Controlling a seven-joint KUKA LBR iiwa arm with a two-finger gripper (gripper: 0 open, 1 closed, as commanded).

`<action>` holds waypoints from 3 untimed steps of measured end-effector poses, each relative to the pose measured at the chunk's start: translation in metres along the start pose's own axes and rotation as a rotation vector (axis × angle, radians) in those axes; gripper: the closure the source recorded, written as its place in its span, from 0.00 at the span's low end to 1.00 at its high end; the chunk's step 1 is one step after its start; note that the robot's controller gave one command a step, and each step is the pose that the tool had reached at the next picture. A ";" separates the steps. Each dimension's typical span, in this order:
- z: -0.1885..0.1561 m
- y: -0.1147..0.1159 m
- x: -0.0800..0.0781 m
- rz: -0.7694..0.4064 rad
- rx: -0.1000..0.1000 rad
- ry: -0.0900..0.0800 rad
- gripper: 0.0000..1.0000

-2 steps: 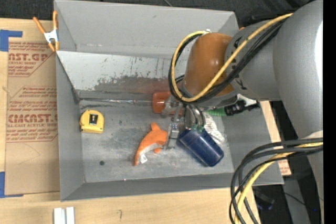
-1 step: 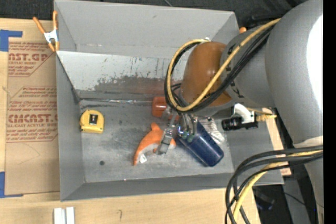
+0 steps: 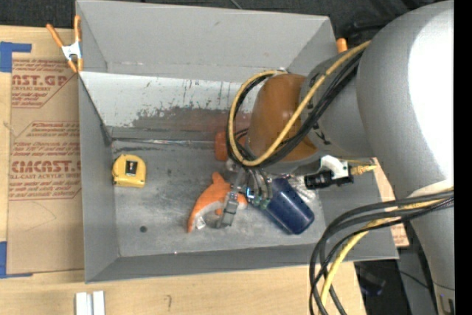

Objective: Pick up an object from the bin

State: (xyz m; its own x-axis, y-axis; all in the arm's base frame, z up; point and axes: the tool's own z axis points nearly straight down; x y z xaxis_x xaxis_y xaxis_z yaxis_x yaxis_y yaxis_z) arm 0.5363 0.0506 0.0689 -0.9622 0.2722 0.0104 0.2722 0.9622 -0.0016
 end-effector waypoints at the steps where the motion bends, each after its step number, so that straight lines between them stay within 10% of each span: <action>1: 0.000 -0.011 0.017 0.100 -0.002 -0.009 1.00; 3: -0.003 -0.011 0.018 0.100 -0.001 -0.007 1.00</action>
Offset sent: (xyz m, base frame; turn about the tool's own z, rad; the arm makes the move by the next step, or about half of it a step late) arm 0.0000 0.0000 0.0000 0.0000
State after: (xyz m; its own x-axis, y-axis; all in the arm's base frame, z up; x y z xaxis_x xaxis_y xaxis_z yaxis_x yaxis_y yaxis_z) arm 0.5160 0.0448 0.0724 -0.9301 0.3673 0.0035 0.3673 0.9301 -0.0013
